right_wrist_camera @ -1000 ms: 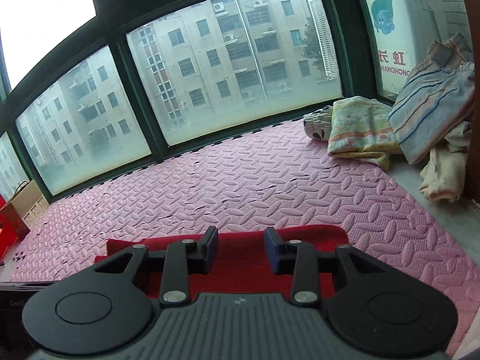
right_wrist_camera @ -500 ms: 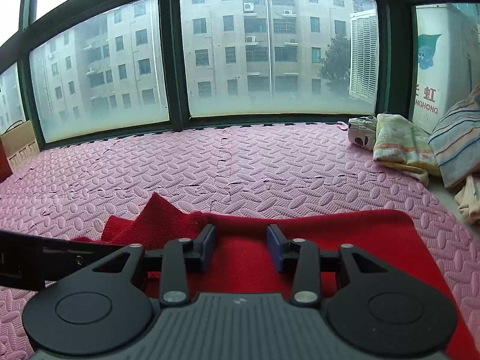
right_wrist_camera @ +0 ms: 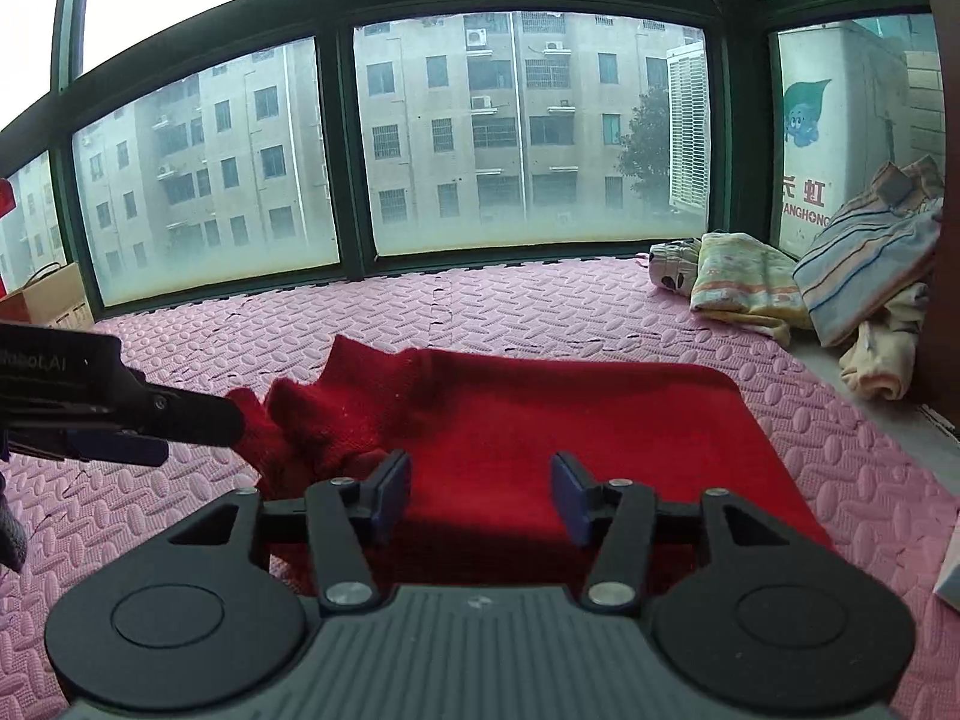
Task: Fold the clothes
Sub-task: 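Open both tools and pull them back from the folded pants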
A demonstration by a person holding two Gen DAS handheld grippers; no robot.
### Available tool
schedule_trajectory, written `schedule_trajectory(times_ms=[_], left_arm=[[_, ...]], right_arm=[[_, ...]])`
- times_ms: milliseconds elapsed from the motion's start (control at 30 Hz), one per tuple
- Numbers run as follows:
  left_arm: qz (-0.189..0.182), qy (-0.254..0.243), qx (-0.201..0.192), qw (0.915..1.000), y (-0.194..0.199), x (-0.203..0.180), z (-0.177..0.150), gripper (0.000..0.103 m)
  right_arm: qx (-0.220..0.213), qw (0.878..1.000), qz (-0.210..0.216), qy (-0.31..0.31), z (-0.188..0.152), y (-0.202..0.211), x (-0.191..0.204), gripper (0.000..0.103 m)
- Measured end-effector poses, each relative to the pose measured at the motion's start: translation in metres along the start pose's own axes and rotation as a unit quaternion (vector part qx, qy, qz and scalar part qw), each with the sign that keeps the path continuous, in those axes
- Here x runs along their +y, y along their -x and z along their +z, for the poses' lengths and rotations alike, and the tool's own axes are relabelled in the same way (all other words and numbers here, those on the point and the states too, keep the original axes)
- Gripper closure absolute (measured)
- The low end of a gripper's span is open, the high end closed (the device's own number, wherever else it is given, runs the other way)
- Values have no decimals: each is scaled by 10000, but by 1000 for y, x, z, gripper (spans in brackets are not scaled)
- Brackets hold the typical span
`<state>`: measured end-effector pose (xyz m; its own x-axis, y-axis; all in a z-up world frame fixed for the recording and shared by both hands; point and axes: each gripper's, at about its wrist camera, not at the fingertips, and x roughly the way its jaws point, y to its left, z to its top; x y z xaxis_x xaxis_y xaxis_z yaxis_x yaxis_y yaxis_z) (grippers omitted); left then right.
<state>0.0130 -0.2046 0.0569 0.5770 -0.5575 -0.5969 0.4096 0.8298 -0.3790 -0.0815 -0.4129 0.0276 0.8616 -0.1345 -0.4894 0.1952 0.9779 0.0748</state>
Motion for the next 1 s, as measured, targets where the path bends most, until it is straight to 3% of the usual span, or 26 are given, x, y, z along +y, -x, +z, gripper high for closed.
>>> schedule_trajectory(times_ms=[133,167,300,367,633,733,1000], left_arm=[[75,-167,-86,9998,14,-5,-8,4],[108,-205,-112,9997,17,-6,-9,0],[175,-310,-168,9992,29,-9,-18,0],[262,-352,-131,9990,32,-10,-22,0],[669,-380,-20,9970,43,-5,-42,0],[808,-355,44,9961,46,0,-50,0],[1179,-421,165,9920,53,10,-61,0]], right_arm=[[-124,9999,-92,-9,-2,6,2,47],[-166,9998,-114,-38,-1,9,2,42],[-228,9997,-109,-3,-3,20,5,35],[-161,9998,-104,36,-5,21,6,24],[-84,9999,32,112,-12,32,14,15],[30,9998,146,153,-15,33,18,4],[343,9991,226,121,-20,30,26,0]])
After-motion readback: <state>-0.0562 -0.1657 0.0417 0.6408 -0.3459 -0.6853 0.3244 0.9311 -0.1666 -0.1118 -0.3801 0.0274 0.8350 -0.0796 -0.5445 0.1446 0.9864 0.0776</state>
